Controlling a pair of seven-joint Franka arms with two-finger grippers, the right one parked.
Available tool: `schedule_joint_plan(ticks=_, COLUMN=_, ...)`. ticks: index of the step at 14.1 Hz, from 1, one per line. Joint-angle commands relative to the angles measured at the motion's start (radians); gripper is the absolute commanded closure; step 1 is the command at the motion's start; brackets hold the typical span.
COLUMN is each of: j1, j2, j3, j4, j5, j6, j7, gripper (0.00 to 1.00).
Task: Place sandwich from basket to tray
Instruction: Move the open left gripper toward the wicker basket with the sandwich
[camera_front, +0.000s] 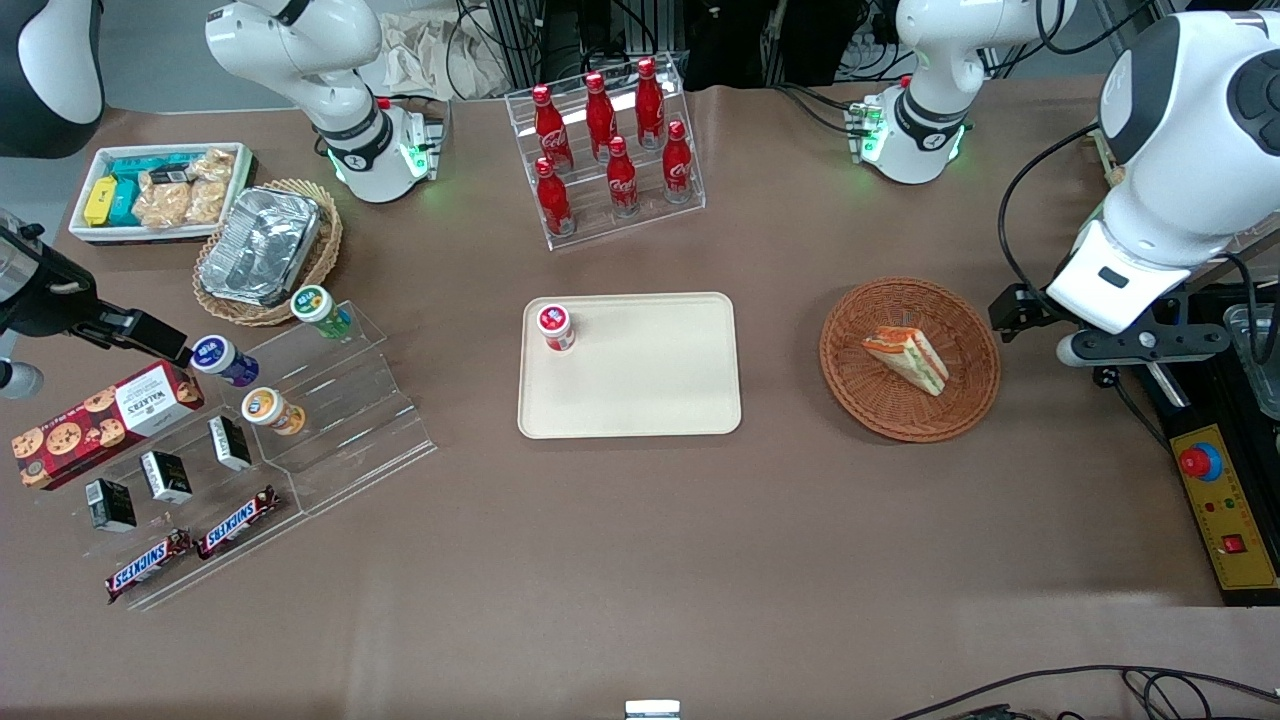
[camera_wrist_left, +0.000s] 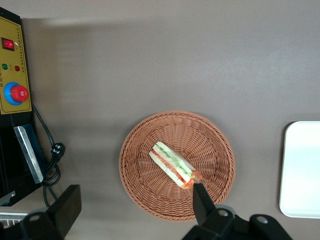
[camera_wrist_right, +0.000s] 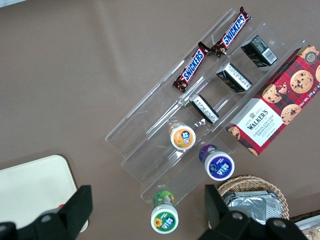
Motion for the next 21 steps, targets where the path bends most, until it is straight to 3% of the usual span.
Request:
schedule_joint_plan(ticks=1, j1=0.011, j2=0.003, j3=-0.012, j4=0.01, j5=0.006, j6=-0.012, j7=0.003, gripper=0.01)
schedule_joint_plan(ticks=6, j1=0.013, j2=-0.006, j3=-0.01, j4=0.004, j5=0.012, j6=-0.024, j7=-0.005, gripper=0.01)
schedule_joint_plan(ticks=10, j1=0.08, j2=-0.009, j3=-0.01, j4=0.002, j5=-0.07, j6=-0.128, j7=-0.031, gripper=0.01)
schedule_joint_plan(ticks=16, j1=0.08, j2=-0.054, j3=-0.012, j4=-0.084, j5=-0.071, j6=-0.112, j7=-0.043, gripper=0.01)
schedule_joint_plan(ticks=18, j1=0.079, j2=-0.092, j3=-0.012, j4=-0.169, j5=-0.08, j6=-0.051, j7=-0.059, gripper=0.01)
schedule_joint_plan(ticks=21, j1=0.054, j2=-0.239, j3=-0.009, j4=-0.478, j5=-0.084, j6=0.232, j7=-0.129, gripper=0.01)
